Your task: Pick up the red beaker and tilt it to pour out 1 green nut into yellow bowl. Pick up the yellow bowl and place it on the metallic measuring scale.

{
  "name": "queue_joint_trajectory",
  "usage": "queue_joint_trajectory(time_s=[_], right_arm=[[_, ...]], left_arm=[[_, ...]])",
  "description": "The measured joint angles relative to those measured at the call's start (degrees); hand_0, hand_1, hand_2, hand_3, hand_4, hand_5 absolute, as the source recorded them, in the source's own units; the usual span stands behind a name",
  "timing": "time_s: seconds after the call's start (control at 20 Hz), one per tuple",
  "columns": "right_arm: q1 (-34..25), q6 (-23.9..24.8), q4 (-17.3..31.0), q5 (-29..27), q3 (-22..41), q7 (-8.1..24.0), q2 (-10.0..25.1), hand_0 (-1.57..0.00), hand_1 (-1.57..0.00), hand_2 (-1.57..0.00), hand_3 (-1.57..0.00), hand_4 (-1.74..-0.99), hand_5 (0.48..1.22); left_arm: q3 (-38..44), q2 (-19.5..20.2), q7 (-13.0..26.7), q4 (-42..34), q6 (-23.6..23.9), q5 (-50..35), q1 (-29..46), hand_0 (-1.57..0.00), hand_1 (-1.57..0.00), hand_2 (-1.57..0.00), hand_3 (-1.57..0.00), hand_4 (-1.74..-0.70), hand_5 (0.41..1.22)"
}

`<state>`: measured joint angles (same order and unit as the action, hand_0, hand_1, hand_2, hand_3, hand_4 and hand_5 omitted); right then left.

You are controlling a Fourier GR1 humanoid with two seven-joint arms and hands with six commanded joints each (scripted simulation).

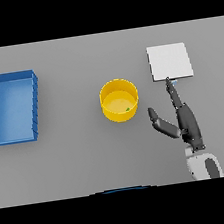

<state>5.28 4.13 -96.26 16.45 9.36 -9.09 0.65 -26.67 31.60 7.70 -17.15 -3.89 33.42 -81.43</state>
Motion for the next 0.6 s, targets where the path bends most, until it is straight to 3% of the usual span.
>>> queue_joint_trajectory(time_s=[0.1, 0.15, 0.3, 0.35, 0.45, 0.6], right_arm=[[-0.3, 0.0, 0.0, 0.4, -0.2, 0.6, 0.8, 0.0, 0.0, 0.0, 0.0, -1.05, 0.653], [-0.5, 0.2, 0.0, 0.9, 0.3, 0.4, 0.3, 0.0, 0.0, 0.0, 0.0, -1.057, 0.652], [0.3, 0.4, -0.6, 1.4, 0.2, 0.4, 1.1, 0.0, 0.0, 0.0, 0.0, -1.047, 0.651], [-0.3, 0.8, -0.2, 1.9, 0.2, 1.3, 0.9, 0.0, 0.0, 0.0, 0.0, -1.048, 0.651], [0.1, 1.3, -0.9, 3.3, 0.8, 1.7, 1.0, 0.0, 0.0, 0.0, 0.0, -1.054, 0.648], [0.5, 0.5, -1.1, 2.9, 0.6, 2.0, 1.9, 0.0, 0.0, 0.0, 0.0, -1.035, 0.65]], left_arm=[[2.9, 2.9, 2.6, -2.0, 2.3, -4.6, 4.3, -1.57, -1.57, -1.57, -1.43, -1.74, 1.221], [4.8, 3.6, 5.0, -2.6, 3.9, -7.4, 6.9, -1.57, -1.57, -1.57, -1.44, -1.74, 1.221], [8.8, 5.5, 7.3, -7.6, 8.2, -14.6, 14.5, -1.57, -1.57, -1.57, -1.47, -1.74, 1.221], [9.9, 5.1, 10.0, -9.5, 9.2, -17.0, 17.1, -1.57, -1.57, -1.57, -1.47, -1.74, 1.221], [11.4, 5.8, 11.3, -15.3, 11.6, -21.0, 23.0, -1.57, -1.57, -1.57, -1.48, -1.74, 1.221], [11.9, 6.8, 17.0, -24.5, 14.7, -24.4, 29.7, -1.57, -1.57, -1.57, -1.46, -1.74, 1.221]])
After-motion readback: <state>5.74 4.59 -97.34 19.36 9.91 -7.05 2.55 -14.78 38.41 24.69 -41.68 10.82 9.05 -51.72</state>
